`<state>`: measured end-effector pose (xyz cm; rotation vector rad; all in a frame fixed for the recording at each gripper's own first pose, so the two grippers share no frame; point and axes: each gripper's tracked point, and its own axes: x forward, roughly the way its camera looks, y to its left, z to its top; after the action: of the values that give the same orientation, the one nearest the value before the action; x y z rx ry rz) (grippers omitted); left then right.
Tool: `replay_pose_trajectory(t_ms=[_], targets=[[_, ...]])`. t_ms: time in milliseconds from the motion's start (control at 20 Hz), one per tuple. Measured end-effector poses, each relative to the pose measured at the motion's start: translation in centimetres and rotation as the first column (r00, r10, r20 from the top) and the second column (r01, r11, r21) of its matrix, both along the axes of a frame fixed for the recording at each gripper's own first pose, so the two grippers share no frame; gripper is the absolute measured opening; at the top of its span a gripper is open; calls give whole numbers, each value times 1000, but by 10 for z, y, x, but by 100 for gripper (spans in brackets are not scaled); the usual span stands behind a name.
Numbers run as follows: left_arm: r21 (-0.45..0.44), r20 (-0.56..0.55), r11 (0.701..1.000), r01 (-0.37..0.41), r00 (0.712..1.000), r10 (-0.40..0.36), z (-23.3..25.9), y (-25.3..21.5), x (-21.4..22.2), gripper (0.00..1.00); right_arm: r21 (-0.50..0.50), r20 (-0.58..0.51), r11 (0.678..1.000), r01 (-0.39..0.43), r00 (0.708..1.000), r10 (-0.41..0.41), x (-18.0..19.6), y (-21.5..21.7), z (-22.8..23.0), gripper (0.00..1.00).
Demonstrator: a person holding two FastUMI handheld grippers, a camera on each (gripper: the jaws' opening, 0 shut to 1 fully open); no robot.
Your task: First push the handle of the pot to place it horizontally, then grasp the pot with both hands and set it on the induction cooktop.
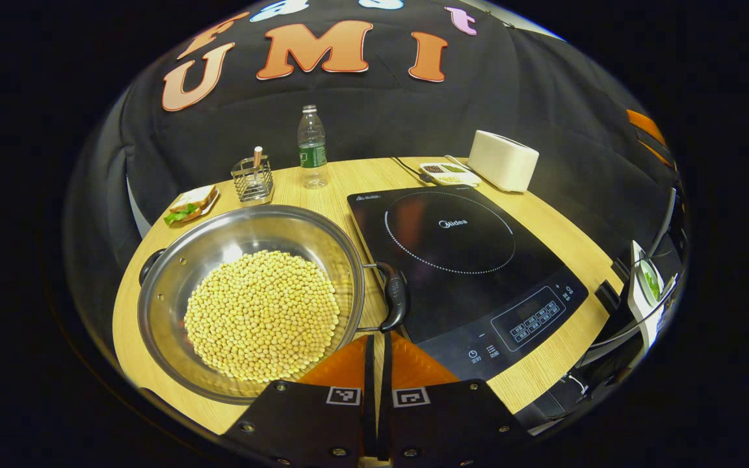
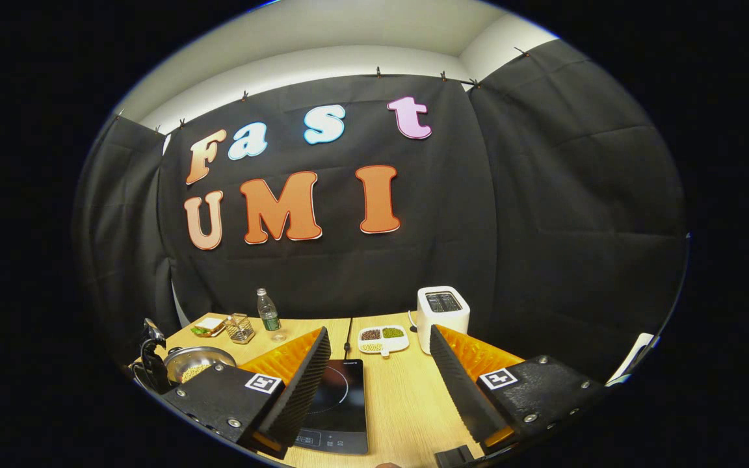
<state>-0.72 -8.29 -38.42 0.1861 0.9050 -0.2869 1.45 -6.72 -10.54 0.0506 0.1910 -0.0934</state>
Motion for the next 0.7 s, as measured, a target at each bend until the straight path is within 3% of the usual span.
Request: replay_pose_trajectory(t_ms=[700], targets=[[-20,-15,1000,0,1000,0,-7,-10,18,2,12,-28,1000,24,999,-24,20,-15,-18,95]])
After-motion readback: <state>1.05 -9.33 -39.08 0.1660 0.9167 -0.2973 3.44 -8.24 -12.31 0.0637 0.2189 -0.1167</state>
